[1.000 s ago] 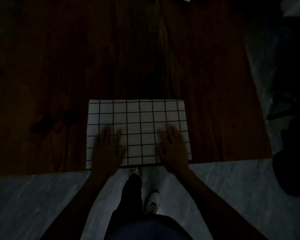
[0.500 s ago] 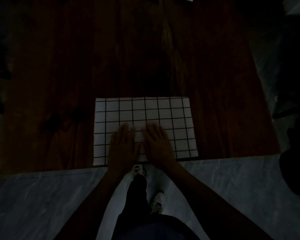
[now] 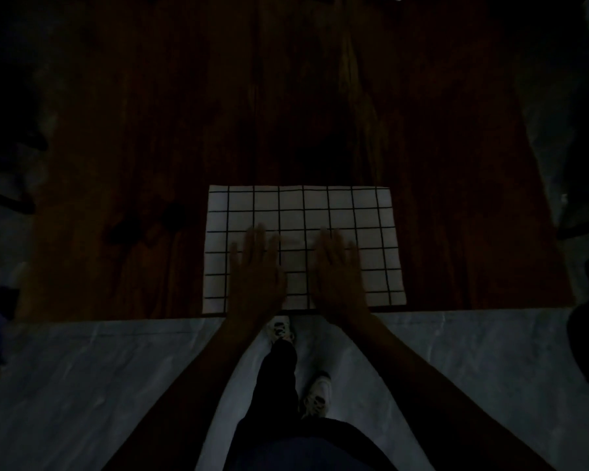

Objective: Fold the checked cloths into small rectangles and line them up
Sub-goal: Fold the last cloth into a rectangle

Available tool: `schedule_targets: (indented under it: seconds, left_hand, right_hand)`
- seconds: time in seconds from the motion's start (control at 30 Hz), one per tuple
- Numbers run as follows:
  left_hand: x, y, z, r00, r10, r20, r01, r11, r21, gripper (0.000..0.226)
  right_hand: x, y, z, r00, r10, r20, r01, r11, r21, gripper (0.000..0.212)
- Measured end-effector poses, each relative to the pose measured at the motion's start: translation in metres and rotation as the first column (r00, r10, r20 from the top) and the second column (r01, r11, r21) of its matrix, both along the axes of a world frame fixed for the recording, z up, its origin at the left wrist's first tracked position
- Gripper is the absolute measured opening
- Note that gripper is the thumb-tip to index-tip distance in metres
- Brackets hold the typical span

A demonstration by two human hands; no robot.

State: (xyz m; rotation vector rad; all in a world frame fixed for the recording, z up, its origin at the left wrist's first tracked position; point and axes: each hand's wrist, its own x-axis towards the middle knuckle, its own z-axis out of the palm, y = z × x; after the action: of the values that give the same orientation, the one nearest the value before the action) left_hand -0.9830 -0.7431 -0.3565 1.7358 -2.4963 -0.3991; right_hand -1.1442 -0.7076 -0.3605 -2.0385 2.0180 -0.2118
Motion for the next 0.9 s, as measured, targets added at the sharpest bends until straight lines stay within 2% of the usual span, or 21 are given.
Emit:
schedule_targets:
  seconds: [0.1, 0.27, 0.33, 0.43, 0.57, 0.67, 0.77, 0.9]
  left_hand:
    - [-0.002, 0.002, -0.012, 0.997, -0.070, 0.037, 0.068, 0.996, 0.054, 0.065]
    - [0.048, 0.007, -0.016, 0.999, -0.008, 0.038, 0.006, 0.998, 0.060, 0.069]
    - [0.049, 0.008, -0.013, 0.999, 0.009, 0.050, -0.013, 0.997, 0.070, 0.070]
    - [0.040, 0.018, -0.003, 0.994, -0.095, 0.057, 0.091, 0.994, 0.066, 0.069]
    - [0.041, 0.040, -0.005, 0.930, -0.351, 0.111, 0.347, 0.936, 0.057, 0.065]
    - [0.049, 0.047, -0.009, 0.935, -0.319, 0.153, 0.309, 0.947, 0.086, 0.069]
    - [0.054, 0.053, -0.005, 0.930, -0.337, 0.150, 0.332, 0.942, 0.055, 0.082]
    - [0.056, 0.059, 0.007, 0.928, -0.327, 0.180, 0.329, 0.944, 0.019, 0.090]
  right_hand:
    - [0.021, -0.011, -0.011, 0.998, 0.061, -0.004, -0.061, 0.997, 0.042, 0.061]
    - [-0.039, 0.017, -0.013, 0.994, -0.109, -0.015, 0.110, 0.991, 0.073, 0.061]
    - [-0.052, 0.023, -0.009, 0.992, -0.126, -0.030, 0.128, 0.986, 0.104, 0.063]
    - [-0.048, 0.026, 0.002, 0.989, -0.140, -0.044, 0.144, 0.980, 0.134, 0.066]
    - [-0.023, 0.045, 0.010, 1.000, 0.007, -0.003, -0.006, 0.995, 0.095, 0.059]
    - [-0.006, 0.066, 0.007, 0.996, 0.078, -0.046, -0.072, 0.989, 0.131, 0.060]
    - [0.000, 0.078, 0.008, 0.989, 0.094, -0.110, -0.076, 0.984, 0.162, 0.064]
    - [0.003, 0.082, 0.017, 0.988, 0.079, -0.134, -0.056, 0.984, 0.166, 0.059]
